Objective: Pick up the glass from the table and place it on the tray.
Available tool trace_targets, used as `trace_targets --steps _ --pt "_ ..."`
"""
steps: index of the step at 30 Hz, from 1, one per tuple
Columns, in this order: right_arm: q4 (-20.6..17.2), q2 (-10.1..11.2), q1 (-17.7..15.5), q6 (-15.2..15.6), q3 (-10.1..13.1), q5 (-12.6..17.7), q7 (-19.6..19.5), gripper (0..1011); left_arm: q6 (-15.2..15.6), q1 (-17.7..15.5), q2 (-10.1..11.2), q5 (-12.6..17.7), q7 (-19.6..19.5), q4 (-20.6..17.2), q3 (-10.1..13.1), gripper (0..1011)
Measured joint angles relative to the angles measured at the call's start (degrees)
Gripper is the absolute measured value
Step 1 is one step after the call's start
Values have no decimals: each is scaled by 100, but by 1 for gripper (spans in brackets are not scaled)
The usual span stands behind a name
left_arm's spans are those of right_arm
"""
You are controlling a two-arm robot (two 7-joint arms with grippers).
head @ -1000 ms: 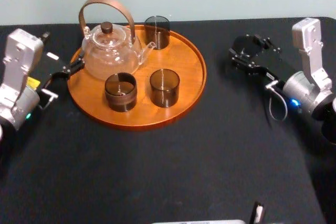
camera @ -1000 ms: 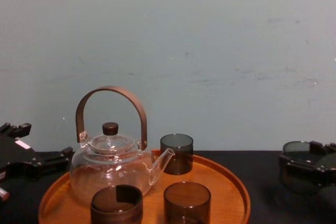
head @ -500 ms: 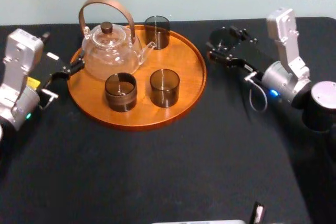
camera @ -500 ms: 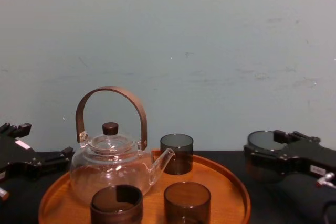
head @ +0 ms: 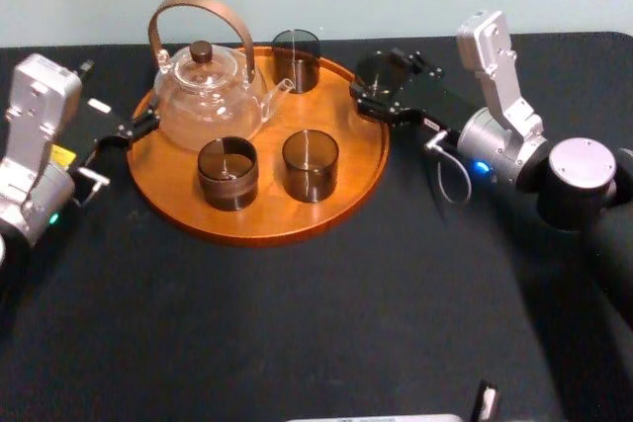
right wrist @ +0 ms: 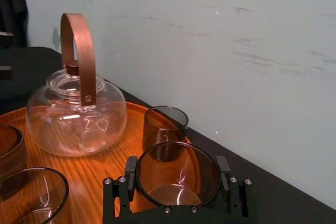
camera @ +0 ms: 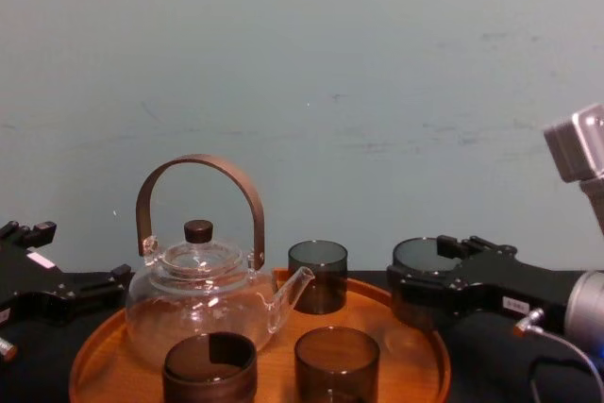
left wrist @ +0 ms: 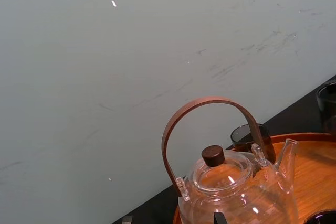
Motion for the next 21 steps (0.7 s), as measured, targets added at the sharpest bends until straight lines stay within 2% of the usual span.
trace_targets --steps 6,21 --pt "323 -93 192 -142 -75 -9 117 907 0 0 0 0 0 0 0 1001" --pt "1422 -399 752 -651 -172 -14 432 907 0 0 0 0 0 0 0 1001"
